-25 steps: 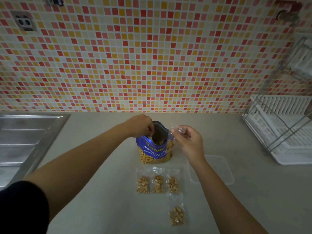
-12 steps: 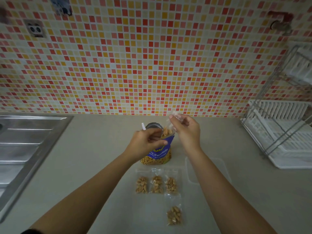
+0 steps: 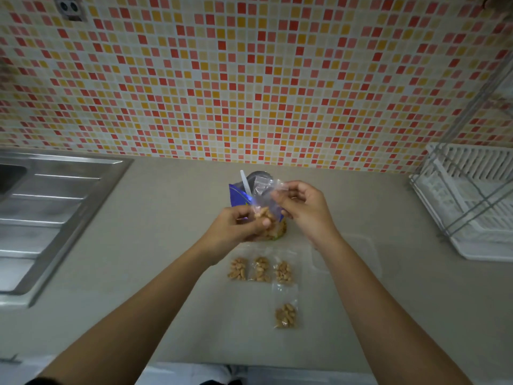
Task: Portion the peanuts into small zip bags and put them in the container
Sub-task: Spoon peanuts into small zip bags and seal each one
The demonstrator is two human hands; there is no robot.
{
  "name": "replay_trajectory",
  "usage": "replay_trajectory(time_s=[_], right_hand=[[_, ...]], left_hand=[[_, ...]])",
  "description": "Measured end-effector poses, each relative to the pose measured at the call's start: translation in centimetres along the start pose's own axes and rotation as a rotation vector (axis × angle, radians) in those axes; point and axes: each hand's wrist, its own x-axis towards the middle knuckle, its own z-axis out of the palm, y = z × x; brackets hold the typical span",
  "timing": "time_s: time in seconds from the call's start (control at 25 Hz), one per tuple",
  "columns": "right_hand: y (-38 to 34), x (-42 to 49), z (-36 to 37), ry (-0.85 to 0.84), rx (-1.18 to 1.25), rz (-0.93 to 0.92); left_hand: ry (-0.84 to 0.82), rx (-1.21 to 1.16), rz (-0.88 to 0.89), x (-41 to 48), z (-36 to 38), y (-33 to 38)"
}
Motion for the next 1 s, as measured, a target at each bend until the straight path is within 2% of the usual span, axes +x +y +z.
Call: replay_trajectory(time_s=[0.28,0.48,0.6,0.72,0.88,1.0], right_hand=[[4.0,-2.9,0.2,-0.034,0.096,0.145],[7.8,-4.9,0.4,-0.097,0.029,0.293],[11.2,-6.0,0.6,-0.082,-0.112,0.336],[13.8,-6.9,1.0,-0.106,-0.419,0.271],[15.1,-7.1,1.8,-0.142,-0.6,0.231],[15.9,-6.8,2.2,-0.159,-0.738,0.223]], left_hand=[[0.041,0.019,-0.111,-2.7,0.8,-4.0],[0.067,0.023,-0.246,-5.0,0.8,-7.9],[0.054,0.038,-0.332,-6.4,1.0,-10.7],[0.094,0.058,-0.426,-7.5,0.7,-13.1],[0.187,0.321,-0.488,-7.8,0.3,-14.7],[0.194,0.635,-0.408,-7.6,0.3,-15.1]])
